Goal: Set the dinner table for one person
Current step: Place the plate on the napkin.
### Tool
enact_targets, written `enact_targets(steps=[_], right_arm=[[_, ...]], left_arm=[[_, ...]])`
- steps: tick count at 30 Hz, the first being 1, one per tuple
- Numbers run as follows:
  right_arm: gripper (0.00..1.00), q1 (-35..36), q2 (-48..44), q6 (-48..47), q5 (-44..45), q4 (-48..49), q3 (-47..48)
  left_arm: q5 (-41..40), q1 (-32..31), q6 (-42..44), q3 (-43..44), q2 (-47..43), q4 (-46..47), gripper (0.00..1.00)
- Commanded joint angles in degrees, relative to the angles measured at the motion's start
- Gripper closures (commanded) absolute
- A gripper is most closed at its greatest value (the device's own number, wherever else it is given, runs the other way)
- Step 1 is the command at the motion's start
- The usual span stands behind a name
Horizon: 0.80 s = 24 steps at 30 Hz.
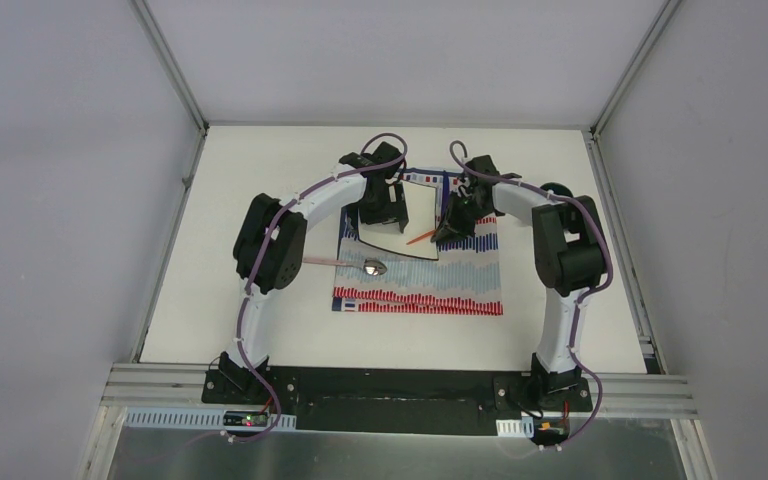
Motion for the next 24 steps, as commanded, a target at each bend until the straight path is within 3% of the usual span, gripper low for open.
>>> enact_targets(steps=[1,8,14,24], right_arm=[[0.76,3.1,-5.7,-3.0,-0.9,5.1,6.7],[0.77,2.9,-5.1,-10.3,14.0,-9.0,17.3],[0.77,2.1,-1.8,-9.9,13.5,-9.1,20.1],[0.77,2.0,-2.3,-6.5,8.1,-2.7,14.5]], left_arm=[[-19.2,-3.9,-0.2,-7.7,12.5,-7.9,0.21],[-14.7,-3.9,0.7,-7.5,10.2,-4.5,0.19],[-13.7,-3.9,1.1,-8.6,9.1,-3.5,0.19],[-15.3,-3.9,1.9,-9.7,9.0,-3.2,0.14]])
